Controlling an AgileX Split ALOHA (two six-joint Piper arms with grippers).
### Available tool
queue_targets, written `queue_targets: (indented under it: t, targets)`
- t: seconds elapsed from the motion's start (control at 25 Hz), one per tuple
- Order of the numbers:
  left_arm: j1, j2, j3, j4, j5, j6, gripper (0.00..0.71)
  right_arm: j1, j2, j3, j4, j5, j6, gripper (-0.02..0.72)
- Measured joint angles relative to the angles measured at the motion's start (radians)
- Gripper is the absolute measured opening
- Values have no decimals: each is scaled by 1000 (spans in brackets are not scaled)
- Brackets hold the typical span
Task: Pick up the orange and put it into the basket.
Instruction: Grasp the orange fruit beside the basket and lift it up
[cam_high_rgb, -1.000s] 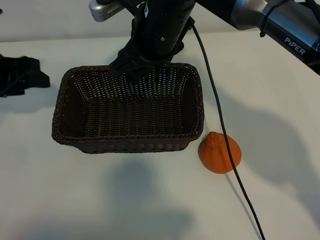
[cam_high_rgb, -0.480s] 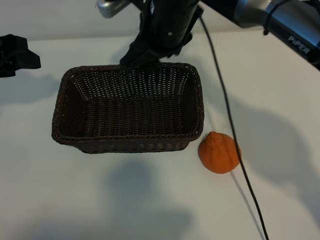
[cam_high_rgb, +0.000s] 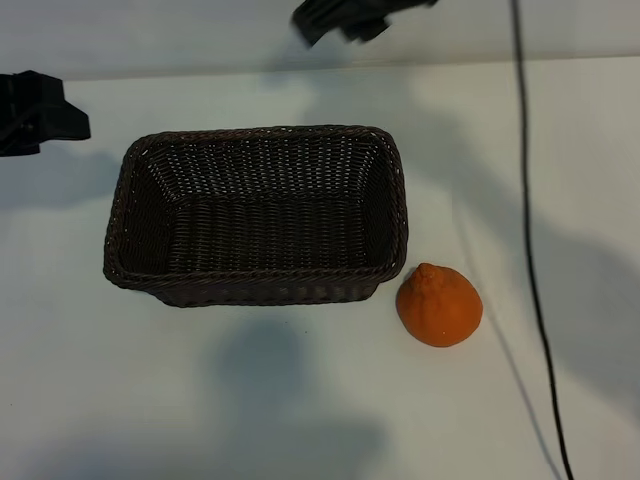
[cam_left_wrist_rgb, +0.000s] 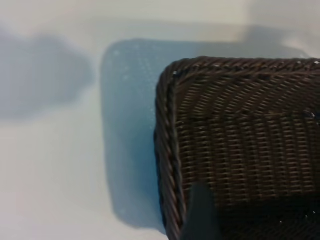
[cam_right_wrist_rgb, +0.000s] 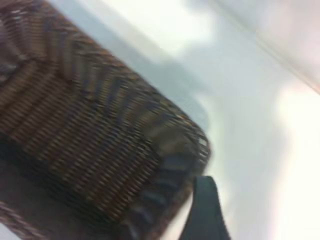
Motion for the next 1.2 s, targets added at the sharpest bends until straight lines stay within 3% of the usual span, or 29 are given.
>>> queue_targets:
  t: [0.36,0.68,0.88,1.2]
  targets:
    - [-4,0,0,0,-6,1,596,-60,-167,327,2,2,-27,525]
    - [-4,0,0,0,-7,1,596,-61,-203,551,73,-1,-172,525]
    - [-4,0,0,0,-8,1,596,-61,-207,649,164,-1,-279,525]
    - [-4,0,0,0,-8,1,596,-61,-212,757,211,-53,-334,525]
